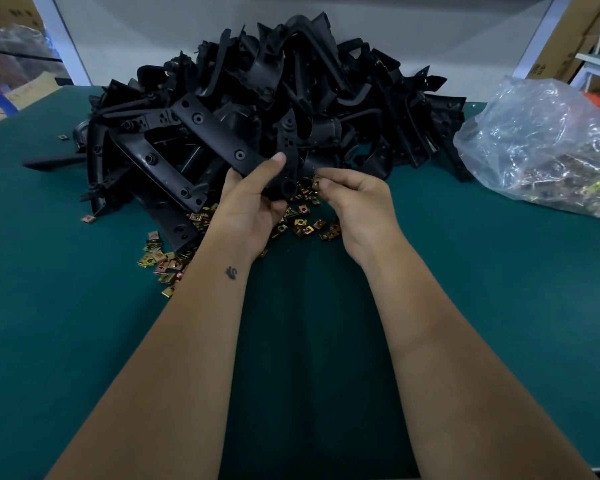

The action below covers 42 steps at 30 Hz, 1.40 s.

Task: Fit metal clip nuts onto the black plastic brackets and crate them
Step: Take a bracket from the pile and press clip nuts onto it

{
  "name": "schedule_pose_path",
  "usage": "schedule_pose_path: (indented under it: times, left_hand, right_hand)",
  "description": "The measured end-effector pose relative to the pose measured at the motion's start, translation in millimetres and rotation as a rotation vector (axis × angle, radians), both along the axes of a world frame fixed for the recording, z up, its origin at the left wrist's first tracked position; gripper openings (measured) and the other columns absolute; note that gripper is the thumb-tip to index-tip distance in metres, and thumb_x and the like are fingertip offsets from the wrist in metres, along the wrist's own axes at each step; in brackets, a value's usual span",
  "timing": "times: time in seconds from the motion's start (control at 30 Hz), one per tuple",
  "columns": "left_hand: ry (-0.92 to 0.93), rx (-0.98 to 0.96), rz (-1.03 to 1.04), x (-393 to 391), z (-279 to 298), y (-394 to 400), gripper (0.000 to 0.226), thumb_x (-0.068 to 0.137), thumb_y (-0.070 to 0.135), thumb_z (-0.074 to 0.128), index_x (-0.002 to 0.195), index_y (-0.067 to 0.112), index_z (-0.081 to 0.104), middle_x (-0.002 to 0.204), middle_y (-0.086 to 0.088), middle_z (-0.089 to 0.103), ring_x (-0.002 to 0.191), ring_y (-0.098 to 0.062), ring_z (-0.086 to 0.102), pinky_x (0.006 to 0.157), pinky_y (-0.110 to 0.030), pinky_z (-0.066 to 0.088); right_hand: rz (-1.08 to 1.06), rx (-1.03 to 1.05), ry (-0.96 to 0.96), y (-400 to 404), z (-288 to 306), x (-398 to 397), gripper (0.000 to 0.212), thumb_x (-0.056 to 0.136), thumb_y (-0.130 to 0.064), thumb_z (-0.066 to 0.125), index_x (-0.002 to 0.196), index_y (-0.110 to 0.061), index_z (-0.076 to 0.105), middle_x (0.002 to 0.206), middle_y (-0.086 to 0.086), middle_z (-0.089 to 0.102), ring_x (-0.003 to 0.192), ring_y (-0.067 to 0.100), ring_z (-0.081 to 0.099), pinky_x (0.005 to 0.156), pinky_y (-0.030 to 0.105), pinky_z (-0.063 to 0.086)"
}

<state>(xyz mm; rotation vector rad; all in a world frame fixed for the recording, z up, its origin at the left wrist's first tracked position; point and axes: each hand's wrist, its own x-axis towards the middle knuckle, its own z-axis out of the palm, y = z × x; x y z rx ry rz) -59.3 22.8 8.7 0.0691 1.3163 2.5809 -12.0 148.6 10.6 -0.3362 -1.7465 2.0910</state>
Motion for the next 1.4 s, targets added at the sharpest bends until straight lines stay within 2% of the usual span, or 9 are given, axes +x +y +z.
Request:
schedule_pose_path:
  times: [0.07,0.13,0.27,0.47,0.7,0.9,1.07,1.27,1.4]
  left_hand:
    - [0.008,-0.013,-0.012,0.9,0.1,0.4,0.027,0.088,0.011,0.072,0.102,0.02,0.051,0.102,0.002,0.069,0.073,-0.008,0.062,0.048,-0.019,0.038]
    - [0.016,-0.025,-0.018,1.1,0.7,0.3,0.032,0.087,0.008,0.072,0.108,0.018,0.051,0.099,0.004,0.07,0.074,-0.007,0.063,0.048,-0.018,0.038]
    - [0.039,-0.035,-0.034,0.8,0.2,0.0,0.027,0.087,0.006,0.071,0.101,0.02,0.052,0.08,0.011,0.073,0.064,-0.003,0.065,0.044,-0.017,0.038]
    - [0.073,-0.062,-0.073,1.0,-1.0,0.3,0.029,0.087,0.008,0.07,0.107,0.018,0.052,0.082,0.011,0.072,0.063,-0.002,0.064,0.043,-0.015,0.037]
    - [0.113,-0.133,-0.115,2.7,0.1,1.1,0.032,0.087,0.011,0.071,0.113,0.018,0.053,0.088,0.01,0.071,0.067,-0.004,0.06,0.043,-0.016,0.034]
    - [0.11,-0.172,-0.111,5.3,2.2,1.8,0.032,0.088,0.014,0.071,0.115,0.019,0.053,0.09,0.01,0.069,0.068,-0.004,0.058,0.044,-0.017,0.033]
    - [0.115,-0.168,-0.115,7.4,3.2,1.8,0.031,0.089,0.014,0.07,0.114,0.02,0.055,0.093,0.01,0.072,0.071,-0.003,0.063,0.046,-0.016,0.034]
    - [0.082,-0.139,-0.102,8.1,3.6,2.8,0.027,0.088,0.012,0.071,0.109,0.02,0.056,0.094,0.008,0.071,0.075,-0.004,0.066,0.048,-0.016,0.04]
    - [0.086,-0.121,-0.105,8.9,4.6,1.8,0.026,0.088,0.012,0.07,0.108,0.02,0.056,0.091,0.009,0.073,0.074,-0.003,0.067,0.05,-0.016,0.042]
  right_hand:
    - [0.0,-0.056,0.015,-0.1,1.3,0.7,0.019,0.092,0.005,0.06,0.091,-0.01,0.071,0.1,0.01,0.071,0.1,0.019,0.066,0.096,0.03,0.053]
    - [0.006,-0.133,0.033,0.5,2.9,1.8,0.018,0.094,0.004,0.057,0.093,-0.009,0.07,0.098,0.011,0.071,0.094,0.019,0.067,0.088,0.028,0.056]
    - [0.044,-0.215,0.054,0.9,5.0,3.7,0.014,0.097,0.002,0.055,0.1,-0.005,0.067,0.089,0.012,0.071,0.077,0.015,0.068,0.071,0.024,0.056]
    - [0.025,-0.246,0.071,0.5,6.5,3.9,0.013,0.093,0.005,0.059,0.099,-0.001,0.068,0.087,0.011,0.07,0.076,0.016,0.068,0.074,0.025,0.057]
    - [0.028,-0.197,0.122,0.4,6.0,5.5,0.013,0.097,-0.004,0.058,0.097,-0.013,0.066,0.086,0.007,0.072,0.081,0.018,0.07,0.071,0.027,0.056]
    - [0.033,-0.329,0.161,-2.8,8.8,3.9,0.011,0.091,0.005,0.06,0.093,-0.001,0.069,0.089,0.013,0.07,0.085,0.022,0.068,0.082,0.029,0.058]
    - [0.042,-0.418,0.18,-6.2,7.4,4.2,0.024,0.089,0.008,0.062,0.105,-0.009,0.068,0.093,0.011,0.069,0.09,0.02,0.068,0.076,0.025,0.057]
    - [0.076,-0.506,0.167,-4.7,6.6,3.8,0.014,0.09,0.005,0.062,0.093,-0.007,0.069,0.082,0.005,0.075,0.08,0.015,0.072,0.073,0.024,0.058]
    - [0.101,-0.475,0.166,-4.8,6.0,3.1,0.014,0.089,0.004,0.064,0.089,-0.009,0.069,0.081,0.003,0.075,0.078,0.015,0.072,0.068,0.023,0.056]
